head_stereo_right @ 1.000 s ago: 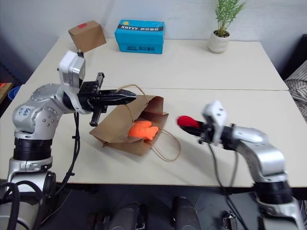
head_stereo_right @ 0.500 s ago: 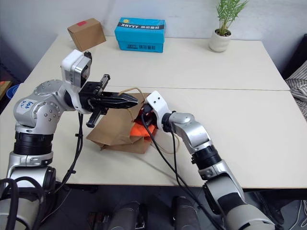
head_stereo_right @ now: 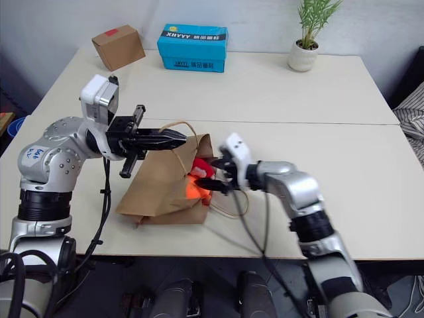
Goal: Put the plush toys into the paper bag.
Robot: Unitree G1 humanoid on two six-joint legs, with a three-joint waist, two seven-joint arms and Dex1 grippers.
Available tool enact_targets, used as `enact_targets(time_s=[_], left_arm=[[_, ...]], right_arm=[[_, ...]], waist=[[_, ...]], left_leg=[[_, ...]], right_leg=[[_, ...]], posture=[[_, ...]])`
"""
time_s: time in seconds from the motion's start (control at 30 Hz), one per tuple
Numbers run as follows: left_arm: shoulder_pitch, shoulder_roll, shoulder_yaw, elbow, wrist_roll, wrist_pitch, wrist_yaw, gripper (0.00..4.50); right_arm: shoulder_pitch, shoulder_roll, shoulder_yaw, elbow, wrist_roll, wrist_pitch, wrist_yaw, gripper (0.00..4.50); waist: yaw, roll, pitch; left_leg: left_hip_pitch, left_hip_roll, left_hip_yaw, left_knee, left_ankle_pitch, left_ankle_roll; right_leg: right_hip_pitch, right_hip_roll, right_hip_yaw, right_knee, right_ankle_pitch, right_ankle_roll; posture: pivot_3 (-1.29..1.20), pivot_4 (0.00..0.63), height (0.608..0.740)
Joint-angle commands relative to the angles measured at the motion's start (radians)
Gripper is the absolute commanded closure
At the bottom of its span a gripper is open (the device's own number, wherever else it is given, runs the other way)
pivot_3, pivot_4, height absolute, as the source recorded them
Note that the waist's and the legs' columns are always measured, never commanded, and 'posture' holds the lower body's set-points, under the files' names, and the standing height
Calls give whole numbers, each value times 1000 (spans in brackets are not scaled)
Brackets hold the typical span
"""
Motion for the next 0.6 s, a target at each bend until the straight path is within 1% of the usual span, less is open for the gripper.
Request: enact_targets(time_s=[0.03, 0.13, 0.2, 0.27, 0.37, 0.43, 0.5, 0.6], left_arm=[[1, 12, 22, -66, -18, -8, 7, 4500], [9, 15, 18, -83, -21, -2, 7, 4500], [10, 16, 15, -90, -21, 2, 7, 4500], [7, 17, 15, -89, -22, 4, 6, 4500], [2, 17, 12, -87, -20, 4, 7, 4500], [2, 18, 10, -88, -19, 5, 7, 4500], [4, 20, 10, -90, -18, 6, 8, 4500], [6, 24, 12, -91, -16, 8, 8, 4500]], right_arm=[[2, -40, -22, 35, 33, 1, 65, 48], [-12, -79, 48, 127, -39, -43, 102, 48], [-36, -78, 99, 196, -86, -71, 117, 48], [-59, -64, 128, 250, -120, -101, 125, 48], [-109, 3, 155, 367, -172, -174, 101, 48], [-127, 29, 173, 396, -179, -178, 136, 48], [-137, 34, 210, 387, -173, -140, 196, 420], [-148, 36, 239, 370, -161, -93, 250, 1268]], waist=[[-4, 0, 0], [-8, 0, 0], [-7, 0, 0], [-9, 0, 0], [-9, 0, 0], [-9, 0, 0], [-7, 0, 0], [-6, 0, 0]], left_leg=[[0, 0, 0, 0, 0, 0], [2, 1, 2, -1, 0, 0], [2, 1, 3, -1, 0, -1], [2, 1, 3, -1, 0, -1], [4, 1, 4, -1, 0, -1], [4, 1, 3, -1, 1, -2], [4, 1, 3, 0, 1, -2], [4, 1, 3, 0, 1, -2]], right_leg=[[0, 0, 0, 0, 0, 0], [0, 1, 2, 1, 0, 0], [0, 1, 2, 1, 0, 0], [0, 1, 3, 1, 0, 0], [0, 1, 3, 1, 0, 0], [1, 1, 3, 2, 0, 0], [1, 1, 3, 2, 0, 0], [1, 0, 3, 1, 0, 0]], posture=[[0, 150, 740], [0, 150, 740], [0, 150, 740], [0, 150, 740], [0, 150, 740], [0, 150, 740], [0, 150, 740], [0, 150, 740]])
